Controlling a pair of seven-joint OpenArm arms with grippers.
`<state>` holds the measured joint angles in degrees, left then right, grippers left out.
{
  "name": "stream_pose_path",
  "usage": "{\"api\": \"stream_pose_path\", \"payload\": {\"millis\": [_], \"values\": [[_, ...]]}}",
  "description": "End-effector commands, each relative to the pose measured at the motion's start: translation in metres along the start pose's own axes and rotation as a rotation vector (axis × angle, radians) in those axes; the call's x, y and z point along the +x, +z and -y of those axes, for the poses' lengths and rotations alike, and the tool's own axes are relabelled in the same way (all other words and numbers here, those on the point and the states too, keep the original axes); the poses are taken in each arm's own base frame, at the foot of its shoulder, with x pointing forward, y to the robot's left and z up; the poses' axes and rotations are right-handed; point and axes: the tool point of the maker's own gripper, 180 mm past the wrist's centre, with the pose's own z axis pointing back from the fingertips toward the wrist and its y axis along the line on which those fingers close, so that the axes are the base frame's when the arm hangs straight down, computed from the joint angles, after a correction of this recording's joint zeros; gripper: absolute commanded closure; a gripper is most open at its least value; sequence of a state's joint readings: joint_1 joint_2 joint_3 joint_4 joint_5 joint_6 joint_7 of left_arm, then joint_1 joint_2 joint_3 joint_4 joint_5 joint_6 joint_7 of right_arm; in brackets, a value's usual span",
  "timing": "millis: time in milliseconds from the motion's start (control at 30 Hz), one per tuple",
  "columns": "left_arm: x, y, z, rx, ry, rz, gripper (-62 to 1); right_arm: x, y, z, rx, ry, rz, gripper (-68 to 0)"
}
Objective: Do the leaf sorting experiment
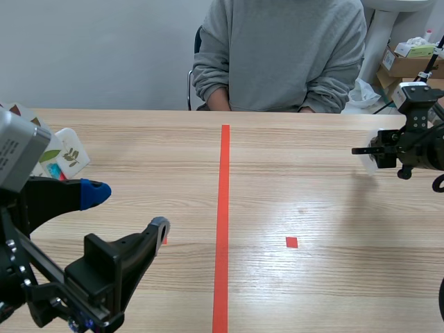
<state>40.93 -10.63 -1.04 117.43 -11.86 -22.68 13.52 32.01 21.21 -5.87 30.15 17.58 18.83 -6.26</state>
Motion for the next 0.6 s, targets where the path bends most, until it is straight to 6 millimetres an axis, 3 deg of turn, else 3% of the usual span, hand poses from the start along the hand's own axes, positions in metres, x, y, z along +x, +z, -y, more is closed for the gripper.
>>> {"api": "stream_pose_path", "payload": {"millis": [0, 300, 567], "values": [[0.008, 0.000, 0.002, -0.008, 0.002, 0.028, -50.6, 0.026, 0.000, 0.002, -0.002, 0.004, 0.062, -2.2], [0.008, 0.000, 0.002, -0.008, 0.002, 0.027, -50.6, 0.008, -0.008, -0.001, -0.032, -0.006, -0.013, -2.6], [0.008, 0.000, 0.002, -0.008, 0.002, 0.028, -50.6, 0.005, -0.012, -0.002, -0.060, 0.035, -0.028, -8.6]]}}
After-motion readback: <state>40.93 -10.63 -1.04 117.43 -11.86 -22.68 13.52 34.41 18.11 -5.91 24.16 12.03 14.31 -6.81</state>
